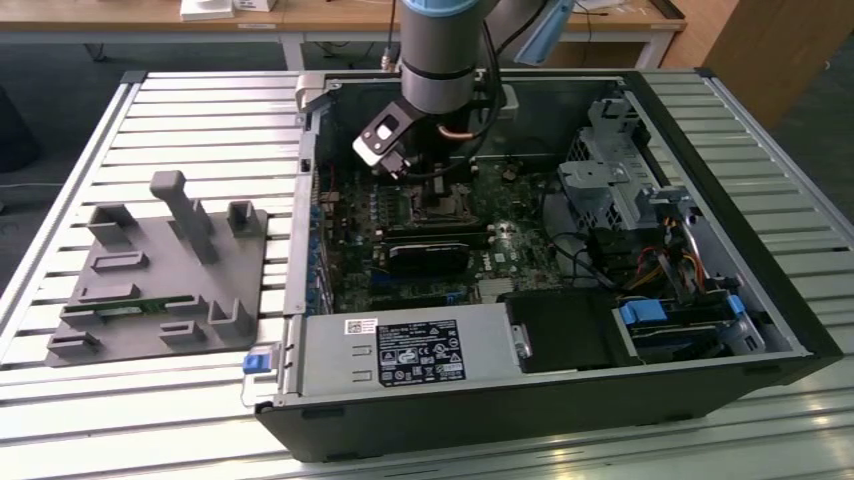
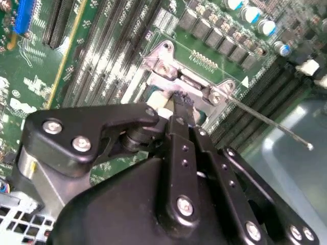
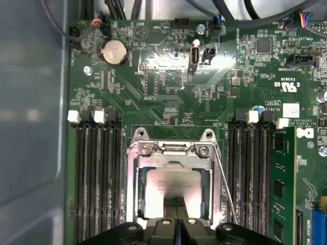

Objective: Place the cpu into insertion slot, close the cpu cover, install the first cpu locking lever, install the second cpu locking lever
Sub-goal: 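Close the cpu cover, then install the first cpu locking lever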

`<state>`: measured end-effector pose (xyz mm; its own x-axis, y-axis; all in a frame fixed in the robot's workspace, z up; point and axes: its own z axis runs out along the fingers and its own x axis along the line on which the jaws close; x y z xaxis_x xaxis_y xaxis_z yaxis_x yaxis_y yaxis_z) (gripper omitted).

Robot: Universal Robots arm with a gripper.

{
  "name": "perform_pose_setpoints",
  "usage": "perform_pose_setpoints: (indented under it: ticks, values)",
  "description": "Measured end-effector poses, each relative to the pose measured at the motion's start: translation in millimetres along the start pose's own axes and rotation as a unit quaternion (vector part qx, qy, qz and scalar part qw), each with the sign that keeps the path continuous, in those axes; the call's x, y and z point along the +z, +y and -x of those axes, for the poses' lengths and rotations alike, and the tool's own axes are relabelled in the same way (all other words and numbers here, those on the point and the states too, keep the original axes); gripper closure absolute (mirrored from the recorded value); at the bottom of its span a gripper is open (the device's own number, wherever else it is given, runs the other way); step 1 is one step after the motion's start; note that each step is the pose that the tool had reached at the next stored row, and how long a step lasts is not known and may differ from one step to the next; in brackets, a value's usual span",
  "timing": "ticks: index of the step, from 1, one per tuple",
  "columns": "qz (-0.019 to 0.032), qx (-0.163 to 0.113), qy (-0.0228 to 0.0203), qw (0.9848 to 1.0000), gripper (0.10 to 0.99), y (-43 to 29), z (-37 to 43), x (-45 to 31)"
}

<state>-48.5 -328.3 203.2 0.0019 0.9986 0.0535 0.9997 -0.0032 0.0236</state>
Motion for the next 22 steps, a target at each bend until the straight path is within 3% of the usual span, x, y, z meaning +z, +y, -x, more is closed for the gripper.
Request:
perform_pose_setpoints:
  ticks: [2, 13, 18, 22]
  values:
    - [-0.0005, 0.0, -0.0007, 1.0, 0.976, 0.1, -0.1, -6.2]
    - [-0.0005, 0.0, -0.0007, 1.0, 0.976, 14.6, -0.1, -6.2]
    - [-0.0005, 0.0, -0.0008, 1.0, 0.976, 15.7, -0.2, -6.6]
    - [-0.0005, 0.0, -0.0005, 1.0, 0.976, 15.8, -0.4, -11.2]
